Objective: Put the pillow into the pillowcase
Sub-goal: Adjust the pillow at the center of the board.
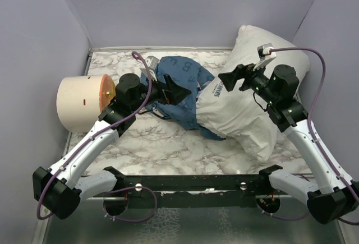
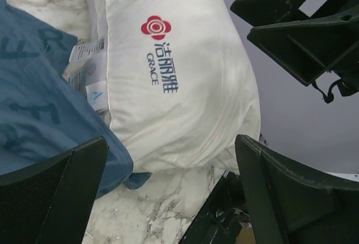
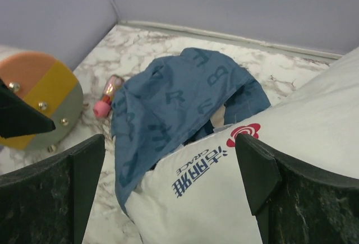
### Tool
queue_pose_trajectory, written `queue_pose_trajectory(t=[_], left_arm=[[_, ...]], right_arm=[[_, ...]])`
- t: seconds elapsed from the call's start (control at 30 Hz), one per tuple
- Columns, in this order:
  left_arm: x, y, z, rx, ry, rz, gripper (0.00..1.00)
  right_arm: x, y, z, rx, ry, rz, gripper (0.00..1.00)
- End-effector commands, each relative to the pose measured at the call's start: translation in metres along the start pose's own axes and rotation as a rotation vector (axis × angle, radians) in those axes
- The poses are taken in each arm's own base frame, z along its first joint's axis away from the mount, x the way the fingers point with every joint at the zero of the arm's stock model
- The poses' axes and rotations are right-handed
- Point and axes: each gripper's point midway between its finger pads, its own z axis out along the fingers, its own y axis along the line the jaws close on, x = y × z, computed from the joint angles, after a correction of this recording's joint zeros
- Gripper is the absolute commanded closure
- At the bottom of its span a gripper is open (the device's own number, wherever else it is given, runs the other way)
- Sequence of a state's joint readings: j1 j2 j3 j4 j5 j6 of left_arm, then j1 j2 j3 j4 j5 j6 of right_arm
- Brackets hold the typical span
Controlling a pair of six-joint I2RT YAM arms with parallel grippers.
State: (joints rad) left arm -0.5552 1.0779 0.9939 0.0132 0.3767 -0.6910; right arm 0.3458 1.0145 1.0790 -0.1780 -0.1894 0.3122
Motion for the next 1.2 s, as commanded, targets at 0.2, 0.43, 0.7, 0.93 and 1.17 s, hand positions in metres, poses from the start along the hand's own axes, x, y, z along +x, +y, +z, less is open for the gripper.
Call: queue_pose_trajectory(t=[0.2,0.43,0.7,0.93,1.17], left_arm=[[0.031,0.042,-0.005,-0.136,0.005,-0.107,0.04],[0.043,0.072,-0.002,-0.286,0.049,-0.121,0.25],[0.074,0.096,-0.001,-0.460,0.141,-0.024,0.26],[0.101,0.105,0.018,-0.423,0.214,-0.036,0.18],[0.116,0.123,0.047,-0.425,0.246,-0.064,0.18]], right_arm=[[0.076,0.028,0.006,-0.295,0.222,-0.117,0.01],[0.079,0.029,0.005,-0.305,0.253,-0.119,0.01],[0.071,0.038,0.006,-0.362,0.275,-0.146,0.01],[0.073,0.033,0.009,-0.338,0.314,-0.163,0.01],[0.080,0.033,0.005,-0.345,0.339,-0.157,0.01]])
